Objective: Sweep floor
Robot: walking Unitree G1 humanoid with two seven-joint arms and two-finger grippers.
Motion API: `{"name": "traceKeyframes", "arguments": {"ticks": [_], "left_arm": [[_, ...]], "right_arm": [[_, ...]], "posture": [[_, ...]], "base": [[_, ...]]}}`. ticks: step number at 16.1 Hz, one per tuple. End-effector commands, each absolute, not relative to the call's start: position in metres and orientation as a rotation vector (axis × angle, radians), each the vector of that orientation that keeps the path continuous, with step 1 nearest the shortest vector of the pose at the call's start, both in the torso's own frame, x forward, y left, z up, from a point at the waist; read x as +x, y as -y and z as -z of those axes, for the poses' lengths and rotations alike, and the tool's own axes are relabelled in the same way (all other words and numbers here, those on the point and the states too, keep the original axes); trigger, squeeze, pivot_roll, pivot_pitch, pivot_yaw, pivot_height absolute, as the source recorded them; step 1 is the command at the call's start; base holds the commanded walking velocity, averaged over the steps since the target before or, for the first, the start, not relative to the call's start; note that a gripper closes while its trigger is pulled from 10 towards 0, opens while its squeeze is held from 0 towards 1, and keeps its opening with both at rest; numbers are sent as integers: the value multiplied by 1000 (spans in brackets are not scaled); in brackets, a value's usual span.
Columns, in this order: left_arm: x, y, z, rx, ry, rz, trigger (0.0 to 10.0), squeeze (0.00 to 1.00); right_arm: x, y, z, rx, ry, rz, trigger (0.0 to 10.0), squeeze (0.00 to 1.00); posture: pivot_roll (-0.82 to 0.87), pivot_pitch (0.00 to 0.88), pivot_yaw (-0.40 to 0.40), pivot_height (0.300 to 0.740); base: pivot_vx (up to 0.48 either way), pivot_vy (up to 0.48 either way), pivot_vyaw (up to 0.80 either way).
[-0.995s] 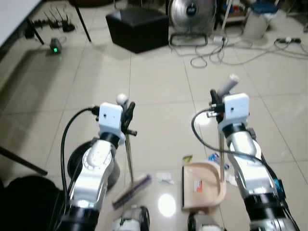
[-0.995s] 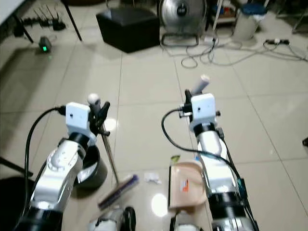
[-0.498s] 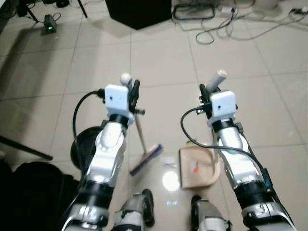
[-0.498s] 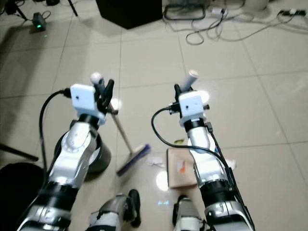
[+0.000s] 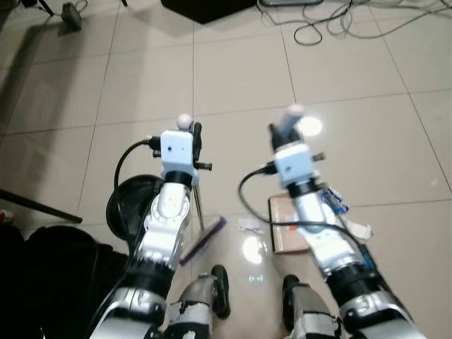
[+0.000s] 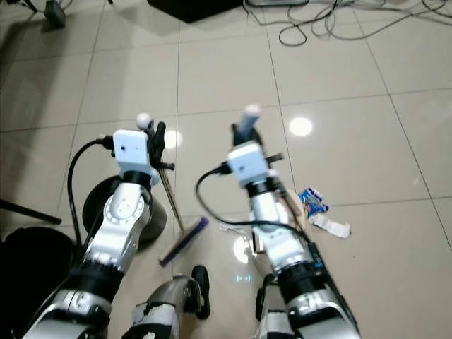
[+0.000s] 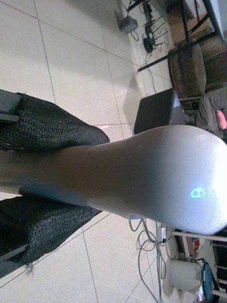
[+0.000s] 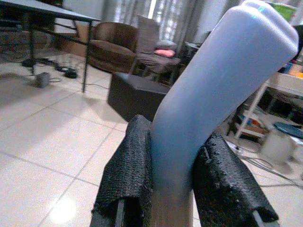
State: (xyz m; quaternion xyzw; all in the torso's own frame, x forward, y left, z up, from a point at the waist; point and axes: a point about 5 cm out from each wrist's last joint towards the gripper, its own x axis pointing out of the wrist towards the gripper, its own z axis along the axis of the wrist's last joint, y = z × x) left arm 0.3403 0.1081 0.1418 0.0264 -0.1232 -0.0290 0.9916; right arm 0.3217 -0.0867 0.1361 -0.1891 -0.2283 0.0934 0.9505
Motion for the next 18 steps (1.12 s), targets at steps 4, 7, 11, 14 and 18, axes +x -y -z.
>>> {"name": "traceKeyframes", "arguments": {"ticks": [4,7,11,14,18], "left_arm": [[347,-105,-137,41,232,-25,10000,0],[350,-91,-130,15,192,-30,10000,0],[353,-83,-124,-35,139,-75,10000,0],[356,-82,-128,-81,141,-88,10000,0],[366,-79,-145,-190,171,-71,10000,0]], "right_arm": [[311,64,-121,-342,425,-259,10000,0],[316,63,-122,-319,376,-192,10000,0],[325,67,-126,-272,332,-115,10000,0],[324,68,-124,-258,312,-103,10000,0],[310,64,-110,-252,271,-150,10000,0]], "posture": [[85,347,150,740],[54,341,140,740],[44,345,138,740],[38,340,140,740],[25,338,143,740]], "base": [[0,0,0],[0,0,0],[0,0,0],[0,0,0],[0,0,0]]}}
